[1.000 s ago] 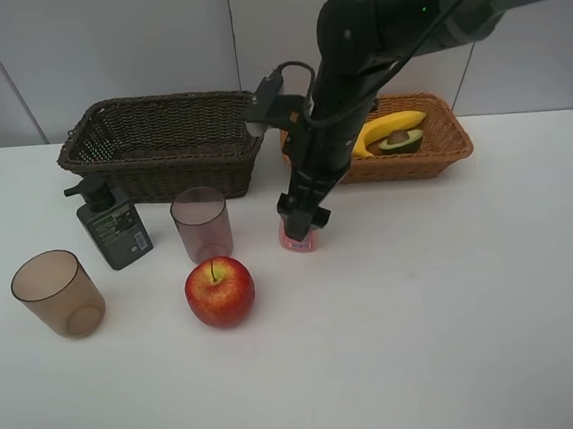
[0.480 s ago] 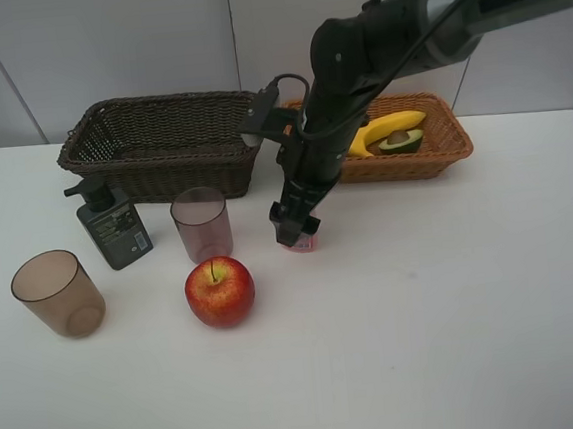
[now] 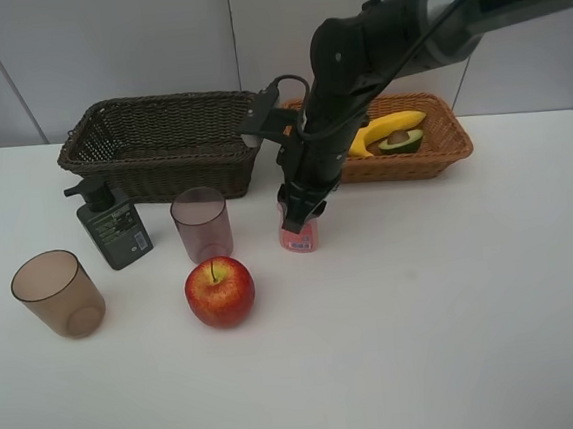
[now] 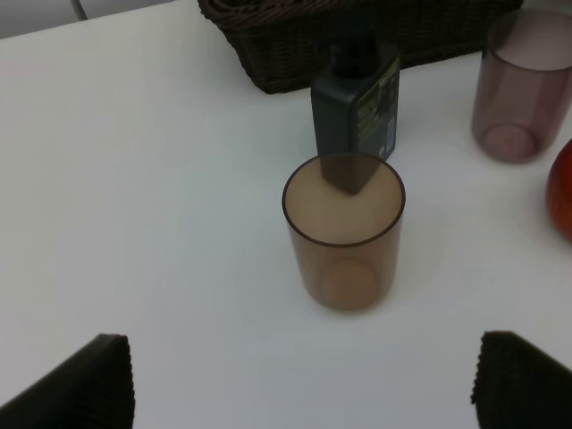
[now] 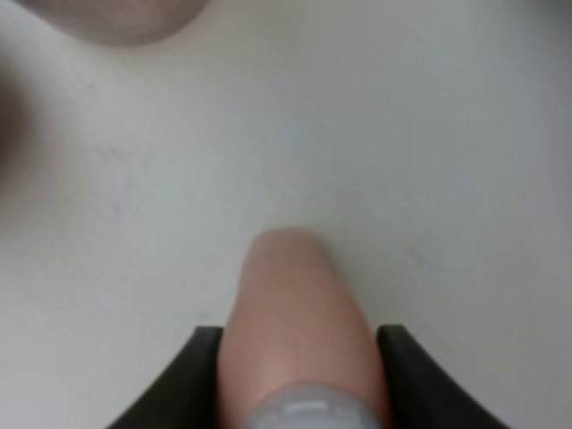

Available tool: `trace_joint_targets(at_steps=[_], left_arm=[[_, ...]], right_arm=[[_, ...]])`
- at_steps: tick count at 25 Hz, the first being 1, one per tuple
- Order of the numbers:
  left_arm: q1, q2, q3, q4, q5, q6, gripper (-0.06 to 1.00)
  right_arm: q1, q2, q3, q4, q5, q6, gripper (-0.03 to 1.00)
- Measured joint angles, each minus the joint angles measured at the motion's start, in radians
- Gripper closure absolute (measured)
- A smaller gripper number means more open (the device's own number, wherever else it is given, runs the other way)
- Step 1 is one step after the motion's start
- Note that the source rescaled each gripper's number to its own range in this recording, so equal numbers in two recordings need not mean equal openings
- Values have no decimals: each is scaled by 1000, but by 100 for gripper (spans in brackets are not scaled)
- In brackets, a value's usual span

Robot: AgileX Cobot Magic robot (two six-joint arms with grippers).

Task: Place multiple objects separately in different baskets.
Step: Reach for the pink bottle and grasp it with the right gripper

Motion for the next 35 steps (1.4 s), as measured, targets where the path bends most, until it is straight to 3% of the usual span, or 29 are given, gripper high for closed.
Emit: trace_joint_targets(at_steps=[27,35], left_arm=[[0,0,0,0,0,0,-6],[0,0,0,0,0,0,-6]], right_arm=[[0,0,0,2,0,0,95],[0,-42,0,2,50,0,96]])
